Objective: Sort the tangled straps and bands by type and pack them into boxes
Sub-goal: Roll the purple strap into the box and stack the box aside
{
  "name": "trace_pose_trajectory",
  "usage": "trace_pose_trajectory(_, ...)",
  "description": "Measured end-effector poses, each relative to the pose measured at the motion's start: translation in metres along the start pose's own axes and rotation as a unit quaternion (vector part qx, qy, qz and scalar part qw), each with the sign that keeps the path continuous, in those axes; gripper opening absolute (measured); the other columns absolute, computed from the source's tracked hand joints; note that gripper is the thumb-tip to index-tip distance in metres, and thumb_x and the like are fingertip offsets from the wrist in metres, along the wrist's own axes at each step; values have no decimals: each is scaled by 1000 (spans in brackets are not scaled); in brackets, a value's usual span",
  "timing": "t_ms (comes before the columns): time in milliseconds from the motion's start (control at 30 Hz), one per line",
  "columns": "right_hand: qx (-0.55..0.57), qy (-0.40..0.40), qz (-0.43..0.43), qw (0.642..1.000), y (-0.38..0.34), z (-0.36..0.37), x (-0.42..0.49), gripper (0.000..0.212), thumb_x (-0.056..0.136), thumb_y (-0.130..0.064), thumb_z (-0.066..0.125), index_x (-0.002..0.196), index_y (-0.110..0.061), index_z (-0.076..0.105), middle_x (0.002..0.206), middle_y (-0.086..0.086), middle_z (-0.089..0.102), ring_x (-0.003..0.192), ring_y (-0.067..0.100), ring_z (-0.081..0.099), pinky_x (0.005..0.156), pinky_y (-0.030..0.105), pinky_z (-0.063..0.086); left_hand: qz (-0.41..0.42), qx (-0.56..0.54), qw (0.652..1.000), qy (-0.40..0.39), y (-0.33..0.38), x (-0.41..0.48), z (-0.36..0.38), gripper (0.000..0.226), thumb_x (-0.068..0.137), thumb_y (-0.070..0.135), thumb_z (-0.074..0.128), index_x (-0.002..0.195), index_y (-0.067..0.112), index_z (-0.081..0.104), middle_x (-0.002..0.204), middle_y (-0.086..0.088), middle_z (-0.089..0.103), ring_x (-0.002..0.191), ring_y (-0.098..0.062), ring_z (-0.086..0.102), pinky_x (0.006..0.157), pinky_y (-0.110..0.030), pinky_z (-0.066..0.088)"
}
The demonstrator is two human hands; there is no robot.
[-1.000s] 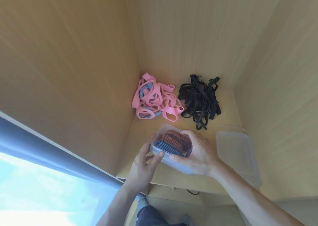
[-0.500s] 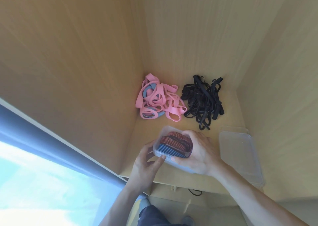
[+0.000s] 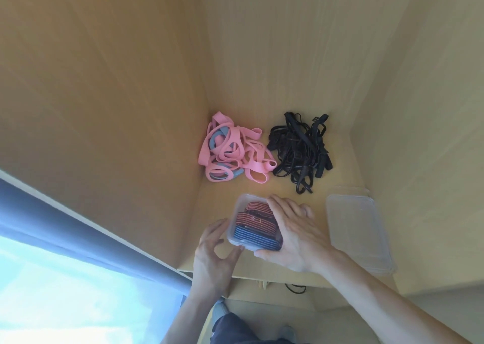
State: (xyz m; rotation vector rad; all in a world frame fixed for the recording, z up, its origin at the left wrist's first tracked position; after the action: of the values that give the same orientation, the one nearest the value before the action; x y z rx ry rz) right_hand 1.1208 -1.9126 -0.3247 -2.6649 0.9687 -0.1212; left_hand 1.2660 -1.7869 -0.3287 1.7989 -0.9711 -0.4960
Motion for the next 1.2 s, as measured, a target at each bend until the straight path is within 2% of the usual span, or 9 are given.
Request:
trace_pose_trajectory(133, 10, -8, -4, 1000, 1, 1, 0, 127, 64, -99, 35, 159, -18, 8, 167, -4, 7, 151, 14, 12, 121, 47, 16, -6, -36, 999, -15, 4, -1, 2, 44, 83, 10, 79, 119, 34, 70, 125, 21, 66, 117, -8, 62, 88, -21, 54)
trace_pose_trajectory(233, 31, 18, -18, 999, -6, -5, 3, 114, 70, -94, 39, 156, -25, 13, 158, -6, 20, 145, 15, 22, 119, 45, 20, -6, -41, 999, -11, 11, -4, 2, 42, 86, 14, 78, 118, 39, 68, 124, 22, 66, 116, -4, 62, 86, -17, 53)
trace_pose_trajectory(367, 73, 43, -39, 996, -13, -12, 6, 102, 73, -86, 51, 153, -30, 21, 146, -7, 31, 138, 15, 31, 116, 41, 26, -20, -68, 997, -2, 13, -9, 3, 41, 89, 12, 74, 124, 34, 67, 124, 20, 66, 117, -8, 62, 88, -24, 55)
trace_pose_trajectory(533, 112, 82, -38, 990, -11, -20, 5, 96, 66, -77, 64, 143, -31, 33, 138, -10, 37, 130, 11, 36, 109, 26, 25, -40, -93, 995, 2, 14, -14, 7, 42, 90, 12, 72, 123, 37, 63, 123, 23, 66, 118, -4, 60, 87, -19, 52)
trace_pose_trajectory(733, 134, 103, -45, 985, -10, -23, 5, 92, 64, -73, 69, 139, -32, 35, 133, -13, 40, 126, 9, 39, 109, 29, 31, -75, -120, 990, -6, 6, -11, 13, 45, 92, 7, 66, 130, 31, 60, 129, 21, 63, 125, -3, 56, 93, -29, 50)
trace_pose_trajectory(900, 138, 111, -42, 983, -8, -24, 5, 92, 63, -73, 70, 137, -31, 36, 134, -14, 39, 125, 7, 38, 108, 29, 31, -74, -75, 994, -26, 8, -10, 12, 47, 85, 26, 52, 129, 39, 60, 128, 23, 61, 123, 2, 53, 91, -20, 47)
trace_pose_trajectory(967, 142, 116, -51, 982, -12, -25, 3, 91, 63, -74, 70, 136, -30, 37, 134, -15, 39, 125, 6, 38, 108, 30, 33, -70, -59, 995, -25, 7, -10, 11, 46, 85, 26, 51, 127, 42, 60, 125, 27, 60, 124, 1, 52, 88, -16, 46)
trace_pose_trajectory(1133, 154, 124, -29, 980, -13, -32, 4, 89, 63, -74, 70, 135, -35, 37, 136, -20, 37, 129, 4, 38, 102, 31, 33, -68, -21, 997, -12, 6, -12, 8, 47, 91, 8, 60, 127, 38, 58, 128, 19, 58, 122, -3, 52, 98, -35, 51)
trace_pose_trajectory(1200, 172, 123, -20, 977, -13, -35, 3, 88, 63, -74, 70, 135, -37, 37, 135, -24, 36, 127, 0, 37, 99, 31, 33, -30, -10, 999, 1, 18, -11, 4, 48, 91, 15, 65, 133, 38, 56, 131, 21, 56, 126, -4, 51, 99, -30, 49)
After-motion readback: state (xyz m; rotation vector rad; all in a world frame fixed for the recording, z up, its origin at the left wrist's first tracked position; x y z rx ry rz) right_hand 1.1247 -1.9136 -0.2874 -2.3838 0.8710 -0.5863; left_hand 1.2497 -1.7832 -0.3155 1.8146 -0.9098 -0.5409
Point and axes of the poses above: each hand's wrist, its own x-axis towards the middle knuckle, its own z-axis out of the palm, y = z × x, the point moved 10 cm from there along x, towards the middle knuckle
